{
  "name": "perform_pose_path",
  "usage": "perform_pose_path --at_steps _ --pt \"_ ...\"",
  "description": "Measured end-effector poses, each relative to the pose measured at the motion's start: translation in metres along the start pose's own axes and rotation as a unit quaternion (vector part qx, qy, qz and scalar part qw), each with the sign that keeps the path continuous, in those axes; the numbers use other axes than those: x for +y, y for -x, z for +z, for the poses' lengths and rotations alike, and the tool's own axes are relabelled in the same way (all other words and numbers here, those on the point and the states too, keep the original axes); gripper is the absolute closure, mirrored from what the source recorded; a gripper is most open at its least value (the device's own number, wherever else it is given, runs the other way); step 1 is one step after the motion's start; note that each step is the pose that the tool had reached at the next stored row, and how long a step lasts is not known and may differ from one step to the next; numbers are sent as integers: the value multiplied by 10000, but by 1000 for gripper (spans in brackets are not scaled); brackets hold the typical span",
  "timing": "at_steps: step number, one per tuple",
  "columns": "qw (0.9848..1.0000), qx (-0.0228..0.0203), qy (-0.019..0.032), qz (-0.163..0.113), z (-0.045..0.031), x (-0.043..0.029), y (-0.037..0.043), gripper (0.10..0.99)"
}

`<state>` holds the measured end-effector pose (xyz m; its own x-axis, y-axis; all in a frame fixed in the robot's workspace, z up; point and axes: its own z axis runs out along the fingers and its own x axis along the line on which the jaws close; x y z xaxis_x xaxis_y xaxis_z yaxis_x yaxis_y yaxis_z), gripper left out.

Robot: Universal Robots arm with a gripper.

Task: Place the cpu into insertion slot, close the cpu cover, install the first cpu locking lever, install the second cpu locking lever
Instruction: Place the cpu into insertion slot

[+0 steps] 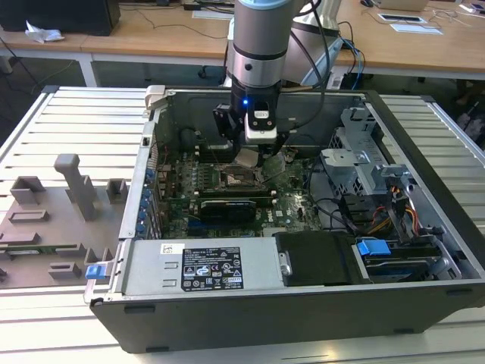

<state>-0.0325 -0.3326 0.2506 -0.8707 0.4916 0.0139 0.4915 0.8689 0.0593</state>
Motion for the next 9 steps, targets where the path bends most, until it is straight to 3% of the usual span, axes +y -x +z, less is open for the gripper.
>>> perform_pose_path --at_steps 9 --pt "9992 -51 -42 393 4 0 0 541"
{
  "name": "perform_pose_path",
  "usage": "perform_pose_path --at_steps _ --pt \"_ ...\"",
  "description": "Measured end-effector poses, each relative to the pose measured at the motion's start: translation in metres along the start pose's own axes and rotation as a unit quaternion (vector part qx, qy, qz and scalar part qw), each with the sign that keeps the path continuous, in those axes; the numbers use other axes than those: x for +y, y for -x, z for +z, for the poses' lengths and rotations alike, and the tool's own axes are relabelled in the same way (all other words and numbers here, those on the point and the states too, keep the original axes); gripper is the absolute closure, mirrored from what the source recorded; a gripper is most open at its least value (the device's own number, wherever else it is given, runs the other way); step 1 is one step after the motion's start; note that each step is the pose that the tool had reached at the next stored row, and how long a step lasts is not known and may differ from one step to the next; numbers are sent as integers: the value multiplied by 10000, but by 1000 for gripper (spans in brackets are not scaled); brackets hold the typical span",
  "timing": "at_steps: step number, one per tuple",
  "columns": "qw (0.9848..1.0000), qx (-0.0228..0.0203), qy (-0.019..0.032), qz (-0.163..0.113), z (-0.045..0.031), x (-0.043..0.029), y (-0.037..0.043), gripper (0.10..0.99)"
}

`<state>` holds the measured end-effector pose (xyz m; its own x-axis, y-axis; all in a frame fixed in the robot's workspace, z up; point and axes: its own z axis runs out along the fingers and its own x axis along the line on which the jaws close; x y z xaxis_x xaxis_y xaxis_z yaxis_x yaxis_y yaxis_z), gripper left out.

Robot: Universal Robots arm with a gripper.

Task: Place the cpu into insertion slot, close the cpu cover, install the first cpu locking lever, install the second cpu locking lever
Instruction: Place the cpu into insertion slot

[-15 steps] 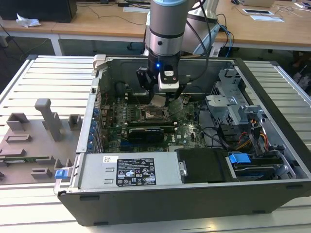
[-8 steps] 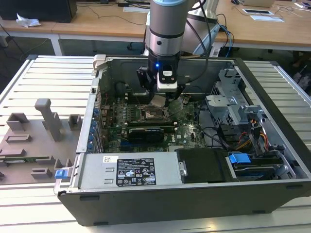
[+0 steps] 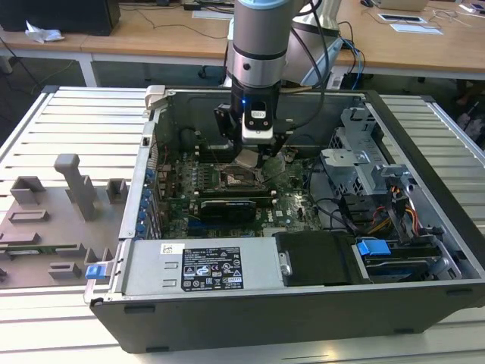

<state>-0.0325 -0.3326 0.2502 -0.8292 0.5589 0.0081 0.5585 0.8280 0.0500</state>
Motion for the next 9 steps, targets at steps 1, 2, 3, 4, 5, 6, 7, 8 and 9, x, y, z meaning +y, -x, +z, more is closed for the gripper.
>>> perform_pose_path --at_steps 1,2,3,4,5,6,7,8,9 --pt "10000 -28 -35 82 0 0 0 541" --pt "9999 -48 -61 123 0 0 0 541" --pt "9998 -58 -73 150 1 0 0 541" --pt "9998 -64 -79 175 1 0 1 541" --pt "9997 -68 -85 215 0 -1 1 541" --pt "9996 -71 -87 243 0 -1 0 541" --pt "9995 -74 -88 278 1 0 0 541" --pt "9995 -76 -90 306 1 0 0 541" --pt "9992 -82 -93 376 2 0 0 541"
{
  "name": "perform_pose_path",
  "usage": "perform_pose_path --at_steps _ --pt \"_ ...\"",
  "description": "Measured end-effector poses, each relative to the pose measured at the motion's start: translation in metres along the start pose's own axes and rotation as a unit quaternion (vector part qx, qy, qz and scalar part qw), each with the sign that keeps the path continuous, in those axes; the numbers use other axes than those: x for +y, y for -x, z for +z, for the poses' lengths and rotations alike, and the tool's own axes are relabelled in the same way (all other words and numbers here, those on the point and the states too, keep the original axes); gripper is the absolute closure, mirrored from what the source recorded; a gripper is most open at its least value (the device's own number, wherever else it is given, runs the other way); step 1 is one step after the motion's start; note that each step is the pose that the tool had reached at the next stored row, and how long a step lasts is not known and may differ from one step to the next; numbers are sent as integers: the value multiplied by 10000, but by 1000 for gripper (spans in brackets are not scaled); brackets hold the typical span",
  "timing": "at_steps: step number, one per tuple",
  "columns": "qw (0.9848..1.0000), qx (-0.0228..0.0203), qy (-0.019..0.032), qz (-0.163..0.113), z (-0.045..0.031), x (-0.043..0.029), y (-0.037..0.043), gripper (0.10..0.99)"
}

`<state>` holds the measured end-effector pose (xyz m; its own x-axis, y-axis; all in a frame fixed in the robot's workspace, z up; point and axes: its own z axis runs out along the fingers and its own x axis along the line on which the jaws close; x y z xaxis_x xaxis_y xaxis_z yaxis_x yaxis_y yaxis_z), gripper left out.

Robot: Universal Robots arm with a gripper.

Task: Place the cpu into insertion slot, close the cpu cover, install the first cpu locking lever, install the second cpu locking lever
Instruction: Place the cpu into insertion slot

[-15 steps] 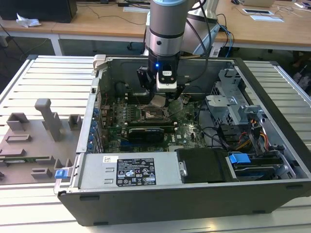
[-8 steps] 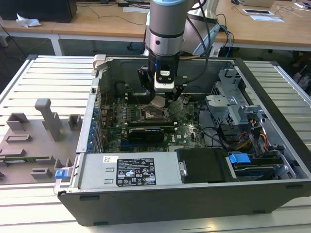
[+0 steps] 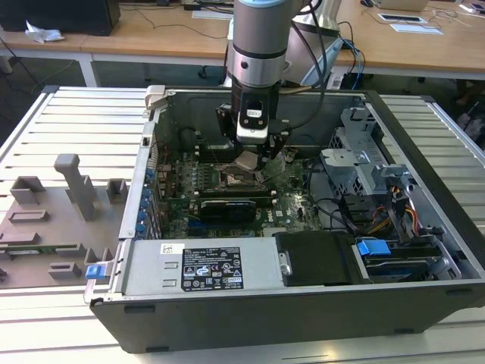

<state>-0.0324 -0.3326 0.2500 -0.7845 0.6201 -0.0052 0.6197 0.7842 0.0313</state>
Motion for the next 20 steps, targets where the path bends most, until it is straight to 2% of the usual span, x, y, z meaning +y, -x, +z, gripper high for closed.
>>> perform_pose_path --at_steps 13,20 --pt "9991 -42 -38 426 2 0 0 541" --pt "9978 -66 -61 662 3 0 0 541"
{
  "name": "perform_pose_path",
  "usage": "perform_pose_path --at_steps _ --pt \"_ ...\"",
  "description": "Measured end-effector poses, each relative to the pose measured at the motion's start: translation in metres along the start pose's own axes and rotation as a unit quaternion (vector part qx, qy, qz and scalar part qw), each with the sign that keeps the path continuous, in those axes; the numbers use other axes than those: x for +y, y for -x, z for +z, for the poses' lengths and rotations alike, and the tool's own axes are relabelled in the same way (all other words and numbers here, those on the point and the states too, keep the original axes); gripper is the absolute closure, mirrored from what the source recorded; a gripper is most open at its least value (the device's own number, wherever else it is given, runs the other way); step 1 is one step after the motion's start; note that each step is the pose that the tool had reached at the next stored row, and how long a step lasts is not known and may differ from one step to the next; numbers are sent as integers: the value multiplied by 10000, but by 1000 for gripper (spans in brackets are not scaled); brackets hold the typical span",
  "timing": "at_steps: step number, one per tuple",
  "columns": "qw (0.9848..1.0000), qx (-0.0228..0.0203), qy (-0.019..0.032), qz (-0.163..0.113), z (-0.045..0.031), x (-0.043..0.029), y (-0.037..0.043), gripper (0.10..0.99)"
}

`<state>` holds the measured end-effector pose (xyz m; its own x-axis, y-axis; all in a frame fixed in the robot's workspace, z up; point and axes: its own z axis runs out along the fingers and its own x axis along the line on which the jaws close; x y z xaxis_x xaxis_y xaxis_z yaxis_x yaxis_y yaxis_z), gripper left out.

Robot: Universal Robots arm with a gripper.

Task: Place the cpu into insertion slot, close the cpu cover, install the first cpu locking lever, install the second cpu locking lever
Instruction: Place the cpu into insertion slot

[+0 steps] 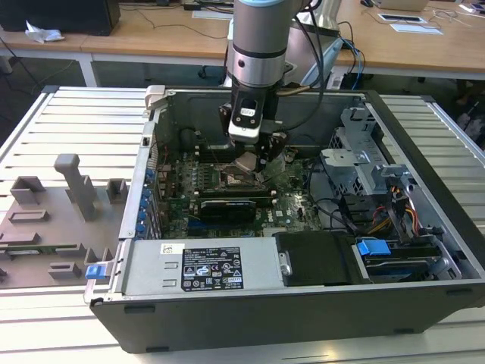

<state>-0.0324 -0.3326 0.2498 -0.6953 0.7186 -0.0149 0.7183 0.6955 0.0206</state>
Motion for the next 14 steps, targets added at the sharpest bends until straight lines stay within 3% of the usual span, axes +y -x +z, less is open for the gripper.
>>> perform_pose_path --at_steps 14 --pt "9983 -70 -65 579 1 0 0 541"
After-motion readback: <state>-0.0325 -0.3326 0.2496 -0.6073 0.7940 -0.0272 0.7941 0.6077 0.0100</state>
